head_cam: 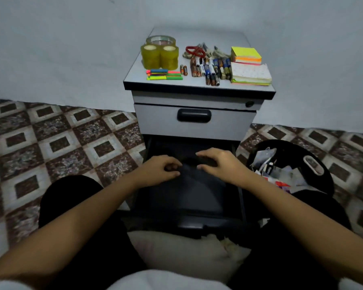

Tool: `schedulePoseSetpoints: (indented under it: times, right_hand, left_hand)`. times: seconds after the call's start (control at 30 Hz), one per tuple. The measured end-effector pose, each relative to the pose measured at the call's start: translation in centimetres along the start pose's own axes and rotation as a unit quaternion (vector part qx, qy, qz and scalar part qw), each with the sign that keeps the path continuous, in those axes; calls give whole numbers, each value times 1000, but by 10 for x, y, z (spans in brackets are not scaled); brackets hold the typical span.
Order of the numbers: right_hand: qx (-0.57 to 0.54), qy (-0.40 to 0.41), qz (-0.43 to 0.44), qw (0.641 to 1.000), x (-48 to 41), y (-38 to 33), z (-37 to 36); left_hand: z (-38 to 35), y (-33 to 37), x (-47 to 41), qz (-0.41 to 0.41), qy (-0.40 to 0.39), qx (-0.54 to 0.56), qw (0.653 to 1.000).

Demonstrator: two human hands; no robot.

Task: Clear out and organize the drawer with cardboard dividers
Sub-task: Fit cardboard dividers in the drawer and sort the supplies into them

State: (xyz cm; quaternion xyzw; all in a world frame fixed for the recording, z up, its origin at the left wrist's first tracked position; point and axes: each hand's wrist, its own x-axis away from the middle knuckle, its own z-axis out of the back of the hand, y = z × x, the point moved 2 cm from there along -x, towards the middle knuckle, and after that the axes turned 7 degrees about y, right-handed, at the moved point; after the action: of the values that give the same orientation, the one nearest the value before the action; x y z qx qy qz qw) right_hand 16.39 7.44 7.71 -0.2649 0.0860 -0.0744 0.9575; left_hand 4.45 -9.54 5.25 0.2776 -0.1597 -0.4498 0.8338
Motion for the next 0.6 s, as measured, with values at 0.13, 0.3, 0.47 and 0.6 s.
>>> schedulePoseSetpoints:
  times: [0.13,0.3,0.47,0.6]
  right_hand:
    - [4,-91,-24,996,35,18,-36]
    - [27,-255,-52,965,65,32,-62]
    - [81,-313,-54,945,74,45,-69]
    - [87,-311,-22,946,74,47,-72]
  left_hand:
    - [-39,-8,21,5,-118,-51,992]
    - [-66,-21,38,10,-270,-105,957]
    - [-70,-34,37,-14,-307,-189,933]
    - [-69,-38,34,-57,-305,-203,929]
